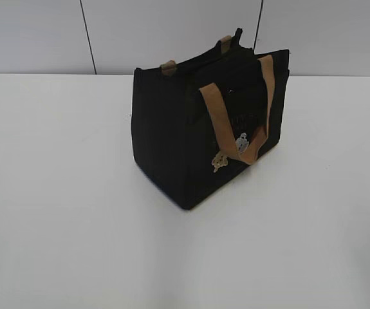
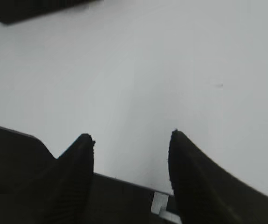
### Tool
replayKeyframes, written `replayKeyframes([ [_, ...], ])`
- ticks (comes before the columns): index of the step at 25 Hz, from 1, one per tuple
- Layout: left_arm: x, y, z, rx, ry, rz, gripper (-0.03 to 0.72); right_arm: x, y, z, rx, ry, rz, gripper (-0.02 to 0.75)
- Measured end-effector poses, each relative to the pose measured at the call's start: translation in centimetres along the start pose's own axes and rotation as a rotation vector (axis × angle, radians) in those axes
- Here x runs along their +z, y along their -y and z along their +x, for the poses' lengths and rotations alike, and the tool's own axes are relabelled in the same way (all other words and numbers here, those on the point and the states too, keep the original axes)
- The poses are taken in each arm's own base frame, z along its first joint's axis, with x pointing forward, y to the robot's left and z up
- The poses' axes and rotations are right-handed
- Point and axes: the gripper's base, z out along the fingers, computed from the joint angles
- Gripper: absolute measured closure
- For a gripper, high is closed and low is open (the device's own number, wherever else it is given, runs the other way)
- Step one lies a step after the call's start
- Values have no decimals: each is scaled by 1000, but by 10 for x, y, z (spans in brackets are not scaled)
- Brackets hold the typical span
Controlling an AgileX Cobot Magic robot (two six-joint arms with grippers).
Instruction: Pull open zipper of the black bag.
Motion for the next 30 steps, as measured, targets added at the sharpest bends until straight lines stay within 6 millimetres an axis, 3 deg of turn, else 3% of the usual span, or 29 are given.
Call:
replayKeyframes([
  [7,-4,-7,4,37,8,-92,324,-23,-10,16,-41,190,58,342],
  [30,-4,-2,3,-45,19,-71,335,-24,-10,19,-51,201,-14,342],
])
